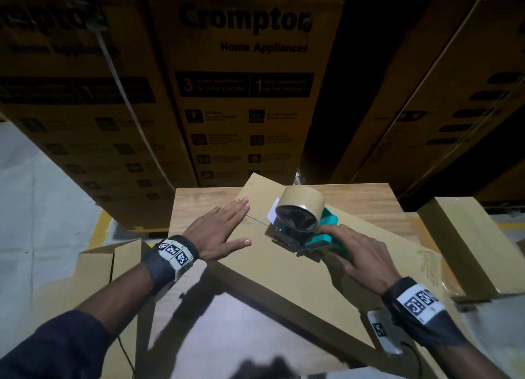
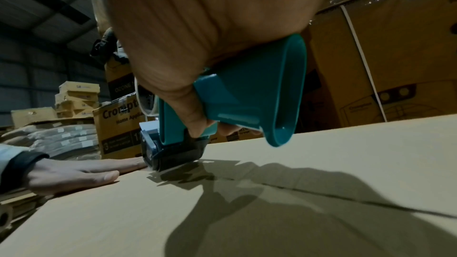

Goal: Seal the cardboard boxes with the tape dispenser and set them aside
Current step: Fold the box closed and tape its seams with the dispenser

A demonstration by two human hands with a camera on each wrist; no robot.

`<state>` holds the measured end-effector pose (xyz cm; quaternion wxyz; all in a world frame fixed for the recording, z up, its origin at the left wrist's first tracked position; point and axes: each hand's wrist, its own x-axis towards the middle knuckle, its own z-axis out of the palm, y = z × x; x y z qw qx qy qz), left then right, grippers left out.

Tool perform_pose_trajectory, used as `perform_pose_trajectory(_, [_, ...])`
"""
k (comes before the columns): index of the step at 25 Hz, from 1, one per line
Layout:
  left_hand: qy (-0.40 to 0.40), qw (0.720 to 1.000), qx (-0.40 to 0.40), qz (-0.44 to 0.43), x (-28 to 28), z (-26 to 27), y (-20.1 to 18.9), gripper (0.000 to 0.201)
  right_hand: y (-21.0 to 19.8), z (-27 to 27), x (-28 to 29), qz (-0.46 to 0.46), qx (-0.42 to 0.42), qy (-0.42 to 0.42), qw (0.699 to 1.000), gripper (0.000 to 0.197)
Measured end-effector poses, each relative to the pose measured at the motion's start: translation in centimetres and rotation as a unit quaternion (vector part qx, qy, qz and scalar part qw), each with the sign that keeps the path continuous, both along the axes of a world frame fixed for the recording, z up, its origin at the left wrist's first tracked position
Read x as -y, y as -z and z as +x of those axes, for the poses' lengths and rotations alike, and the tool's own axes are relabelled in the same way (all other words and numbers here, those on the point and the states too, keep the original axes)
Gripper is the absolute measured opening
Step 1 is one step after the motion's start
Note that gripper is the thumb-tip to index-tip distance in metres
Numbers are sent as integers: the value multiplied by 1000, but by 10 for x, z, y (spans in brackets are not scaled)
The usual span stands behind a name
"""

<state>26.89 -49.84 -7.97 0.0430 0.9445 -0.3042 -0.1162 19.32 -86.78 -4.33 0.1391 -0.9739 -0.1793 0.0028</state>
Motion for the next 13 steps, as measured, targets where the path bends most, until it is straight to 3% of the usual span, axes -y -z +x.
perform_pose_trajectory(9, [2, 1000, 16, 7, -2, 2, 7, 92, -19, -24, 52, -45, -8, 14, 999, 99])
perform_pose_trajectory(13, [7, 1000, 27, 9, -2, 3, 9, 90, -18, -48, 92, -61, -7, 24, 998, 101])
